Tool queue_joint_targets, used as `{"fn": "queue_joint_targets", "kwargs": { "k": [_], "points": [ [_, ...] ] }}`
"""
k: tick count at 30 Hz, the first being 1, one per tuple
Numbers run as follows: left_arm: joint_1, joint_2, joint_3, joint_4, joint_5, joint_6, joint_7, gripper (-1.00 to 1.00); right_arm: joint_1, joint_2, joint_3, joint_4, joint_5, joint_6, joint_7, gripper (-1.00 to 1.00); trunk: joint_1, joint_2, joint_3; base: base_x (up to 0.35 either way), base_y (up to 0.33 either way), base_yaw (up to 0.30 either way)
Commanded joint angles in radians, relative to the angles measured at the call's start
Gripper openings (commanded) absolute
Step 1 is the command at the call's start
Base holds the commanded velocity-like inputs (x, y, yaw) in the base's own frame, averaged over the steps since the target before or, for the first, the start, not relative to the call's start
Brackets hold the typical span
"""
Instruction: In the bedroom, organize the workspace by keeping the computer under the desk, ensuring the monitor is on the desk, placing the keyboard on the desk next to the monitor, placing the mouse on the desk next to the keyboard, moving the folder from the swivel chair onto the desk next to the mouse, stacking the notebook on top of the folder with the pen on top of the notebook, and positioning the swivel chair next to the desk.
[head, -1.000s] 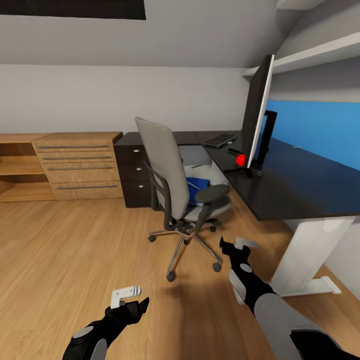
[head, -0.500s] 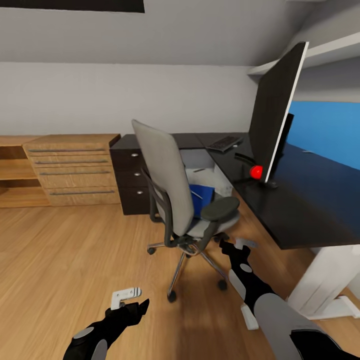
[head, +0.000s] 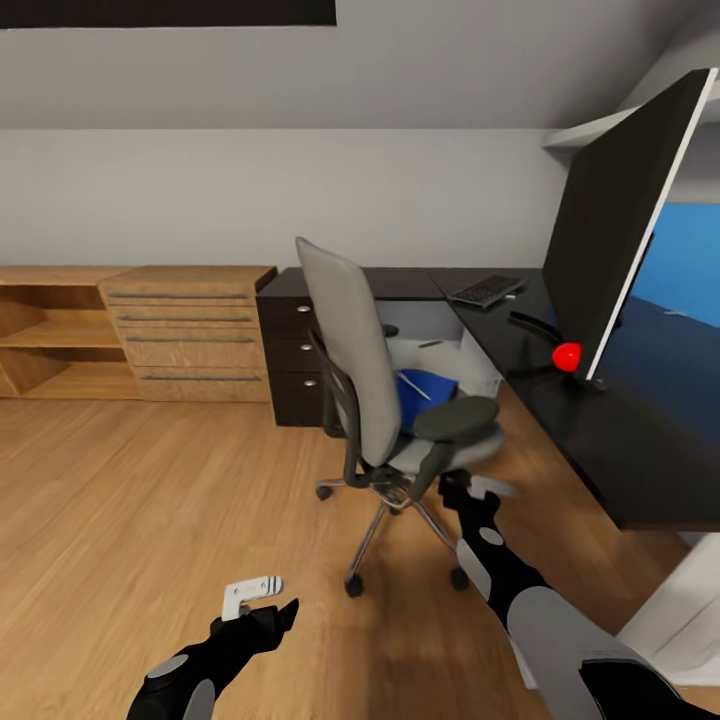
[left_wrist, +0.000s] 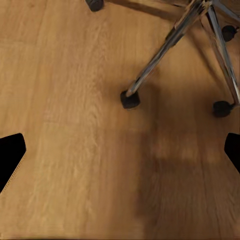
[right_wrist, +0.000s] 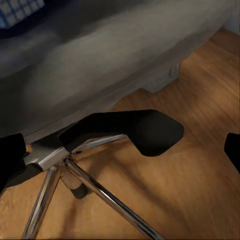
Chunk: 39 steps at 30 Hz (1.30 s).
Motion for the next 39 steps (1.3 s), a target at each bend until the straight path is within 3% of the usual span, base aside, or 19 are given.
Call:
{"fn": "queue_joint_targets", "kwargs": {
  "k": [1, 12, 26, 39],
  "points": [
    [0.000, 0.000, 0.000, -0.001, 0.010, 0.004, 0.008, 1.00, -0.001, 0.001, 0.000, 0.000, -0.005, -0.005, 0.002, 1.00, 0.000, 0.000, -0.001, 0.000, 0.000, 0.263],
    [0.000, 0.000, 0.000, 0.000, 0.010, 0.004, 0.007, 1.00, -0.001, 0.001, 0.000, 0.000, -0.006, -0.005, 0.002, 1.00, 0.000, 0.000, -0.001, 0.000, 0.160, 0.242],
    [0.000, 0.000, -0.002, 0.015, 0.010, 0.002, 0.008, 1.00, 0.000, 0.004, 0.003, 0.041, -0.006, -0.090, 0.002, 1.00, 0.000, 0.000, -0.001, 0.000, 0.006, 0.204],
    [0.000, 0.000, 0.000, 0.016, 0.010, 0.002, 0.009, 1.00, -0.001, 0.004, 0.003, 0.044, -0.006, -0.097, 0.002, 1.00, 0.000, 0.000, -0.001, 0.000, 0.000, 0.274]
  ]
}}
